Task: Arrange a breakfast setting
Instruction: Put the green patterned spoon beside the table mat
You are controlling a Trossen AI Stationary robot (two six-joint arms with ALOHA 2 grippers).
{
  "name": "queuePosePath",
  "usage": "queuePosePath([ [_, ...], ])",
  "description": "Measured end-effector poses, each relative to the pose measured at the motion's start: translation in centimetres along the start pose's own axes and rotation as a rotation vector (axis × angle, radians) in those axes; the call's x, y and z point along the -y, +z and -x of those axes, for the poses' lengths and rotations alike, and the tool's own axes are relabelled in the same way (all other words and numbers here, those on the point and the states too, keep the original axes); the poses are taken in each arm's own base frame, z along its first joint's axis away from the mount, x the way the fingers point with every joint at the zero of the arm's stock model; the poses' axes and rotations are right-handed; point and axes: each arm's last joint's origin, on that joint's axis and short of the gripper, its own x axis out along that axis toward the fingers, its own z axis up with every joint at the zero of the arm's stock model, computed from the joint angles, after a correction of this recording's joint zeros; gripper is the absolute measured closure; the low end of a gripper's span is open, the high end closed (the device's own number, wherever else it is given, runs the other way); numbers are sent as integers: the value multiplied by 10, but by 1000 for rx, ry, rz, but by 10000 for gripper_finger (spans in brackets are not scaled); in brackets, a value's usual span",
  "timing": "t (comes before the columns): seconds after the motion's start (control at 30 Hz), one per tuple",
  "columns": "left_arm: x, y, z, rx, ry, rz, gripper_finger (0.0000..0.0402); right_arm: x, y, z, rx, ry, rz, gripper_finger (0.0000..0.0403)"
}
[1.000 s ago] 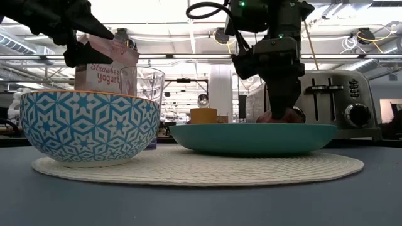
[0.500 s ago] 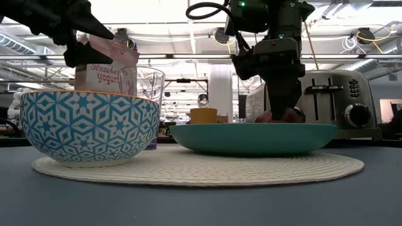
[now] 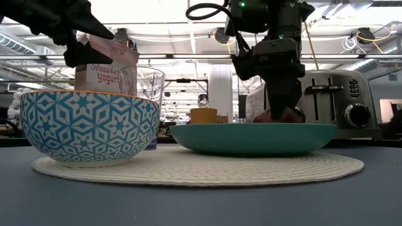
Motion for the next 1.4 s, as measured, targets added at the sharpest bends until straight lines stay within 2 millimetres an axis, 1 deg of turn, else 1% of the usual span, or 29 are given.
queuePosePath([
  [0.33, 0, 0, 0, 0, 0, 0, 32, 1, -1, 0, -9, -6, -23, 46],
  [0.47, 0, 0, 0, 0, 0, 0, 32, 1, -2, 4, -5, -4, -23, 46],
  [0.67, 0, 0, 0, 0, 0, 0, 32, 3, -5, 19, 28, 17, -27, 46],
  [1.07, 0, 0, 0, 0, 0, 0, 32, 7, -11, 60, 176, 106, -48, 46],
  [1.2, 0, 0, 0, 0, 0, 0, 32, 5, -11, 70, 234, 145, -40, 46],
  [1.4, 0, 0, 0, 0, 0, -1, 32, 1, -6, 80, 336, 212, -27, 46],
])
